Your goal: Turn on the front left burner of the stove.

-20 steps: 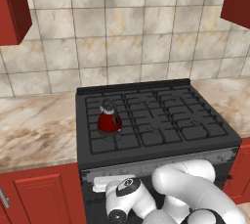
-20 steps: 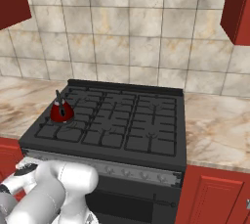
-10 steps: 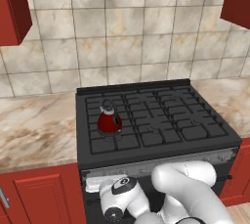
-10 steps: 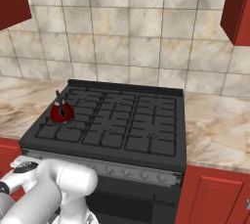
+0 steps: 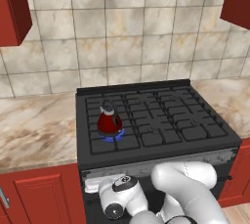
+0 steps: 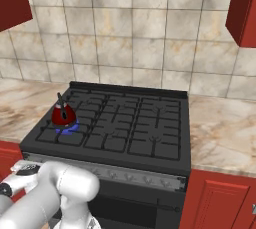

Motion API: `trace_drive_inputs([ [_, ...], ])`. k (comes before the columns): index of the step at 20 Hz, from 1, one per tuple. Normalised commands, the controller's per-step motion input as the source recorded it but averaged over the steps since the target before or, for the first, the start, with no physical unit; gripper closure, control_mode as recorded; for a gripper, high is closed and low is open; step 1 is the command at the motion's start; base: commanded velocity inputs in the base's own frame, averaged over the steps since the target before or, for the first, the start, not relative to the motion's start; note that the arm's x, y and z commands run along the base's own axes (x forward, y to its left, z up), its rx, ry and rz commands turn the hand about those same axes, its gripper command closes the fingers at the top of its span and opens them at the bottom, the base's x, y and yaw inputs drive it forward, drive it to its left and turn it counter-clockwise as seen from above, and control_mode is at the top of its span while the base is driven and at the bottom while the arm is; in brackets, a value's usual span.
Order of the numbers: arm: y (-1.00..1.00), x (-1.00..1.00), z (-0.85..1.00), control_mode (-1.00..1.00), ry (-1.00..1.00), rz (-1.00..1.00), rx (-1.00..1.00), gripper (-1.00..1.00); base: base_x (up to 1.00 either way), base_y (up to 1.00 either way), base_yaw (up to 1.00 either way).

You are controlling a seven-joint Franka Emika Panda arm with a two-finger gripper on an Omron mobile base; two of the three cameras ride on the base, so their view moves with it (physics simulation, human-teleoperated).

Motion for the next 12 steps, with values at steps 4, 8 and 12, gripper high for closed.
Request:
trace_drive_inputs([
  [4, 0.17, 0.01, -0.69, -1.0, 0.08, 0.04, 0.0, 1.0, 0.0, 0.0, 0.0],
  [8, 0.2, 0.0, -0.69, -1.0, 0.05, 0.04, 0.0, 1.0, 0.0, 0.0, 0.0],
  [12, 0.13, -0.07, -0.39, -1.0, 0.0, 0.05, 0.0, 1.0, 0.0, 0.0, 0.0],
])
